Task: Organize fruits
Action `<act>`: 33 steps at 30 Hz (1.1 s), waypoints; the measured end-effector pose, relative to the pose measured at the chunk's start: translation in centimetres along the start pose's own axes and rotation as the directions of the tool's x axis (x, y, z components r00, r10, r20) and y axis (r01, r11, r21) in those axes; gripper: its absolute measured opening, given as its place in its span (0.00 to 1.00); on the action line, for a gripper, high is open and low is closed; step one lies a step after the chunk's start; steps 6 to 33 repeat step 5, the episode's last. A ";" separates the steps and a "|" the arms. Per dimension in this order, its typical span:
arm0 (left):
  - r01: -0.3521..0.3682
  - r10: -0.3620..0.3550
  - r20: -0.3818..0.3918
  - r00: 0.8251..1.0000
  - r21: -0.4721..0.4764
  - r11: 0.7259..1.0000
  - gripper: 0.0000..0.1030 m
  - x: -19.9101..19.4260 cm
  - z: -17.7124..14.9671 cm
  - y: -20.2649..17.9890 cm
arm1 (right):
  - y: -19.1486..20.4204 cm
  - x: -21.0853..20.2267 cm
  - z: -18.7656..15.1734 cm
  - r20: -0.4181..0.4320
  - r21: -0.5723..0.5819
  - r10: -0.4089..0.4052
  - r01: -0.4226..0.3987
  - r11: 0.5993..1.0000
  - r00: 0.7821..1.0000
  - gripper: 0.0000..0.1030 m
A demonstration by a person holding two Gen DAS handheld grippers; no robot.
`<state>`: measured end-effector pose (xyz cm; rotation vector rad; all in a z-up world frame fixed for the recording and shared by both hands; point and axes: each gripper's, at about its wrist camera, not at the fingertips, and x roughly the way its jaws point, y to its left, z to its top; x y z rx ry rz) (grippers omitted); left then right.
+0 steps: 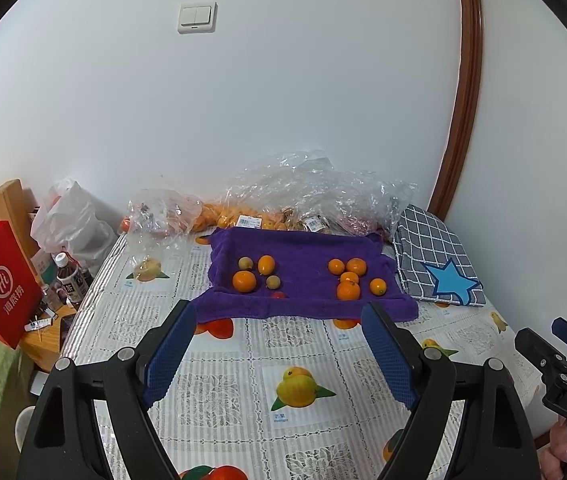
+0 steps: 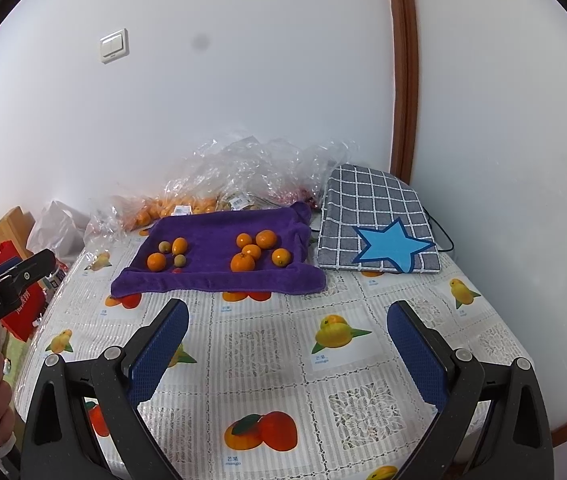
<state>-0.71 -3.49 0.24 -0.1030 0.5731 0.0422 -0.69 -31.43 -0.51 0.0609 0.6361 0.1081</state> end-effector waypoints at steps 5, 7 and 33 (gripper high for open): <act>0.003 -0.003 0.000 1.000 0.002 1.000 0.81 0.0 0.0 0.1 | 0.1 -0.1 0.1 0.001 -0.004 0.001 -0.001 1.000 1.000 0.96; 0.003 -0.003 0.000 1.000 0.002 1.000 0.81 0.0 0.0 0.1 | 0.1 -0.1 0.1 0.001 -0.004 0.001 -0.001 1.000 1.000 0.96; 0.003 -0.003 0.000 1.000 0.002 1.000 0.81 0.0 0.0 0.1 | 0.1 -0.1 0.1 0.001 -0.004 0.001 -0.001 1.000 1.000 0.96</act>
